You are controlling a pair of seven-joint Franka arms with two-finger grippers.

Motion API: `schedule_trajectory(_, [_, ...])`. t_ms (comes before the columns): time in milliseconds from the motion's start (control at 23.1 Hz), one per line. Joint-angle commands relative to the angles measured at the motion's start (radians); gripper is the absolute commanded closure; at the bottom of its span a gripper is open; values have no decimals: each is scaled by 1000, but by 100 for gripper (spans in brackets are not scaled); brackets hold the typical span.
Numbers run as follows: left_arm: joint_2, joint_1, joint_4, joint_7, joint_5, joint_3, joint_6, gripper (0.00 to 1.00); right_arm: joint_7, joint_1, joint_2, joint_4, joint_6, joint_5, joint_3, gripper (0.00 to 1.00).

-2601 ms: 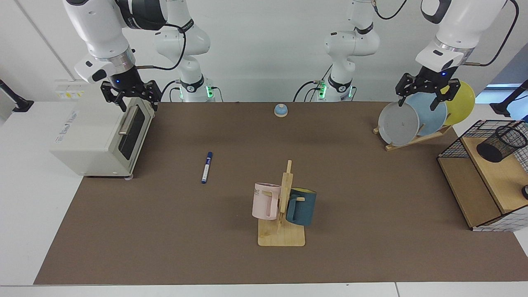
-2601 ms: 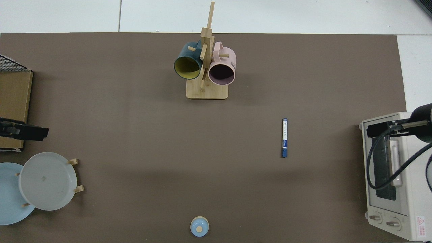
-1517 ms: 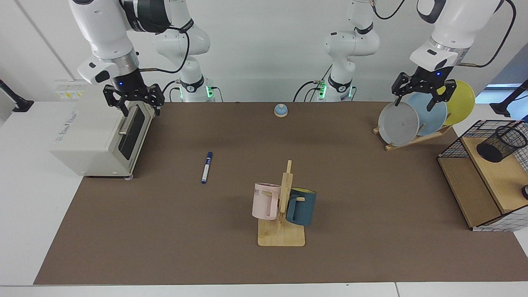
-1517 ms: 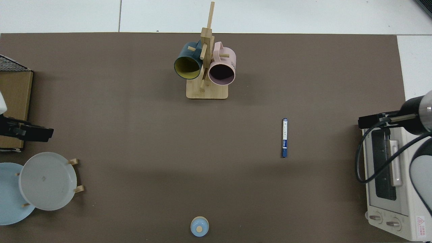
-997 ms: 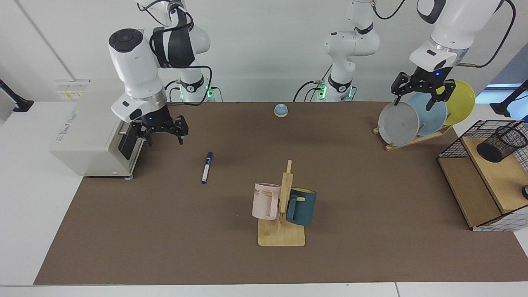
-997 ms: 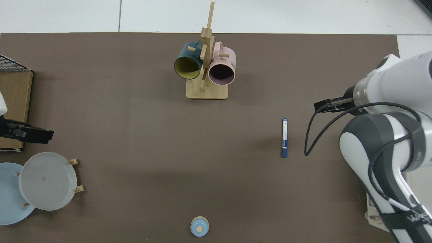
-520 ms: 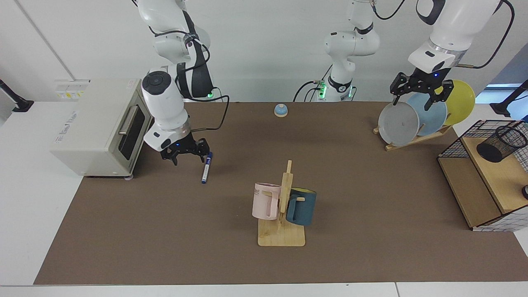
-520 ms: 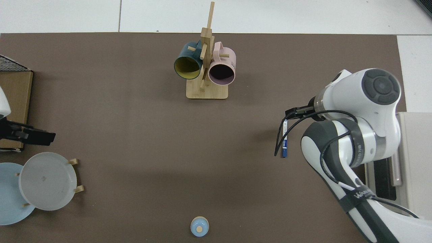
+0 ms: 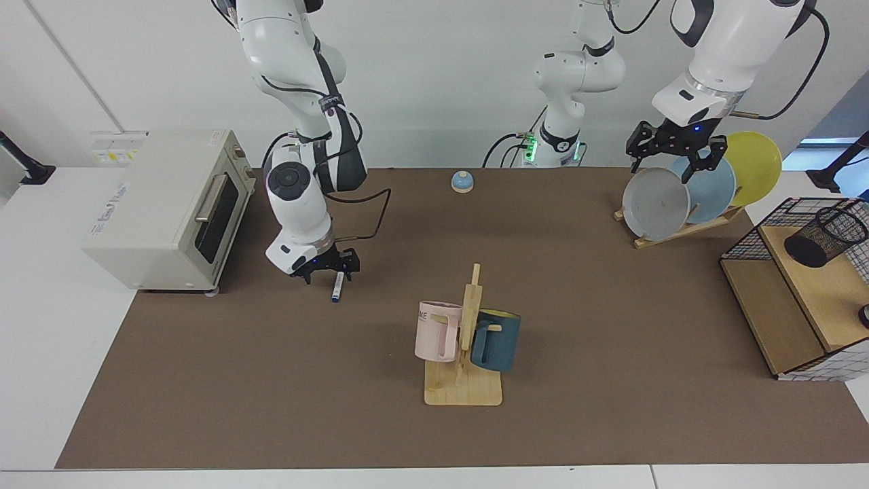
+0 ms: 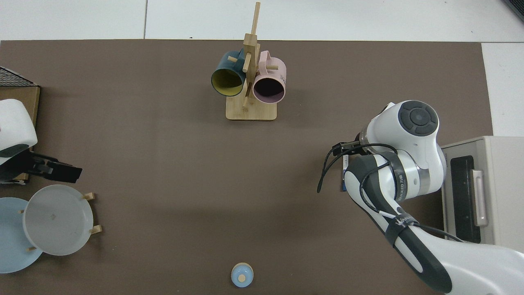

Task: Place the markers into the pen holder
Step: 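Lift the blue marker with the right gripper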

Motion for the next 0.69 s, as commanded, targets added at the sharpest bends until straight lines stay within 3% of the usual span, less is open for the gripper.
schedule_trajectory(0, [-23,-4,-20,-53,-9,-24,-8,0,84,3,44,-6,63,12,3,0])
schedule_trajectory(303, [-24,-2,-20,-242,-18,-44,-24,0,122,11,70,-6,87,12,0,2])
schedule_trajectory(650, [-24,12,-17,-319,-23,-39,-22,0,122,3,72,-4,89,9,0,47])
